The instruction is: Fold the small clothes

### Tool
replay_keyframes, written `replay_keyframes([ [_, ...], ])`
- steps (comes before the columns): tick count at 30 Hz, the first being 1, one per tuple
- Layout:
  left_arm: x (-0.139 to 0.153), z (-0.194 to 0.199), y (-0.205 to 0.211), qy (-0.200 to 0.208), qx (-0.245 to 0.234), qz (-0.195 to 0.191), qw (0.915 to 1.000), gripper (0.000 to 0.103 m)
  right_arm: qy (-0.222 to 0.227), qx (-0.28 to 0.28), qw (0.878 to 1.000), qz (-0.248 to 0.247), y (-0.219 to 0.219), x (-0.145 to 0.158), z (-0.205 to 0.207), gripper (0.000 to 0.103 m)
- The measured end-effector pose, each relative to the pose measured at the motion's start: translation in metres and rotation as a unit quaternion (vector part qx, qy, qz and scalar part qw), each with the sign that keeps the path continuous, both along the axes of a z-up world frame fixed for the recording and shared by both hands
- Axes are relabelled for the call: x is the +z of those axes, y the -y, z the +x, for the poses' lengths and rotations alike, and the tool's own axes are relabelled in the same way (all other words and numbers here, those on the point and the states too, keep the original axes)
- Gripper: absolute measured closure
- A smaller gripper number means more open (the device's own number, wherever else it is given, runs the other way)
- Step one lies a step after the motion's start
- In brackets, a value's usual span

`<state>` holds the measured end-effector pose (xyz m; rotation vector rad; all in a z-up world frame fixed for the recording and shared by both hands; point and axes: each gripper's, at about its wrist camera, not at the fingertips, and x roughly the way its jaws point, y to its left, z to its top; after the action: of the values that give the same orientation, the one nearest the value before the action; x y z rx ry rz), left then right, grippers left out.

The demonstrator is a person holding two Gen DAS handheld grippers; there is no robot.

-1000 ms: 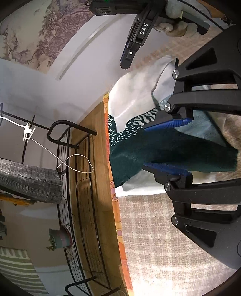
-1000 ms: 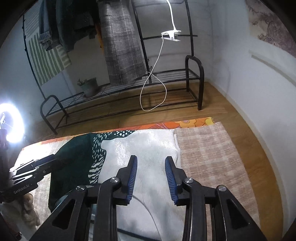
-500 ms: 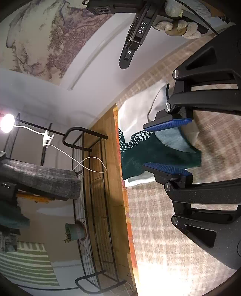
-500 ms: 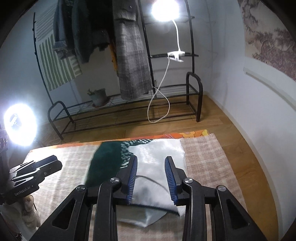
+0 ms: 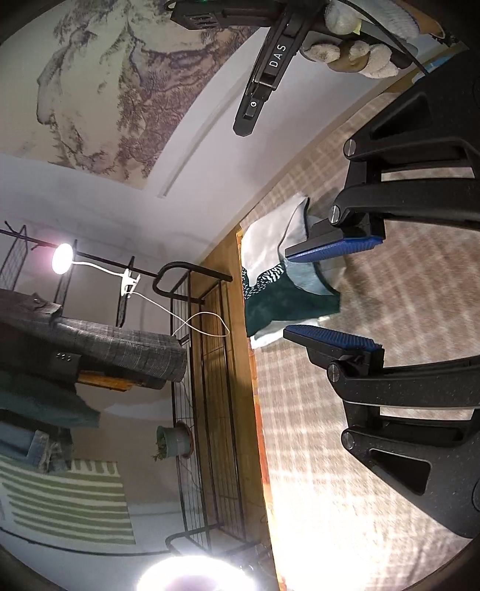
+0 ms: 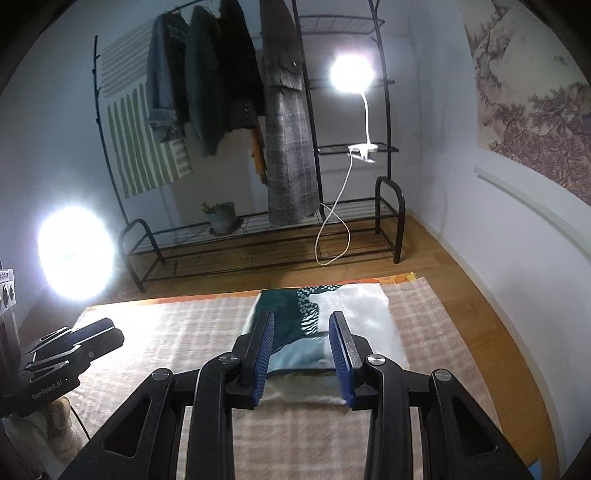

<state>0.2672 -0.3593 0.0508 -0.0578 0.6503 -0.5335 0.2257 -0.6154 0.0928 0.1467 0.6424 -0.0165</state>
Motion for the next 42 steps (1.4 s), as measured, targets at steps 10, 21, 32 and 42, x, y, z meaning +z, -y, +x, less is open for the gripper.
replay_keyframes([
  [10, 0.011, -0.078, -0.050, 0.029, -0.014, -0.005, 0.9995, 0.066, 0.022, -0.020, 0.999, -0.014, -0.054, 0.014, -0.073, 0.070],
  [21, -0.029, -0.122, -0.075, 0.018, -0.019, 0.025, 0.9993, 0.065, 0.040, -0.050, 0.998, -0.008, -0.096, -0.016, -0.122, 0.040],
  [32, -0.059, -0.135, -0.080, 0.027, -0.022, 0.040, 0.9986, 0.045, 0.034, -0.064, 0.997, -0.002, -0.109, -0.041, -0.123, 0.031],
  [42, -0.056, -0.142, -0.087, 0.057, -0.009, 0.035, 0.9977, 0.023, 0.043, -0.088, 0.995, 0.017, -0.097, -0.050, -0.121, 0.017],
])
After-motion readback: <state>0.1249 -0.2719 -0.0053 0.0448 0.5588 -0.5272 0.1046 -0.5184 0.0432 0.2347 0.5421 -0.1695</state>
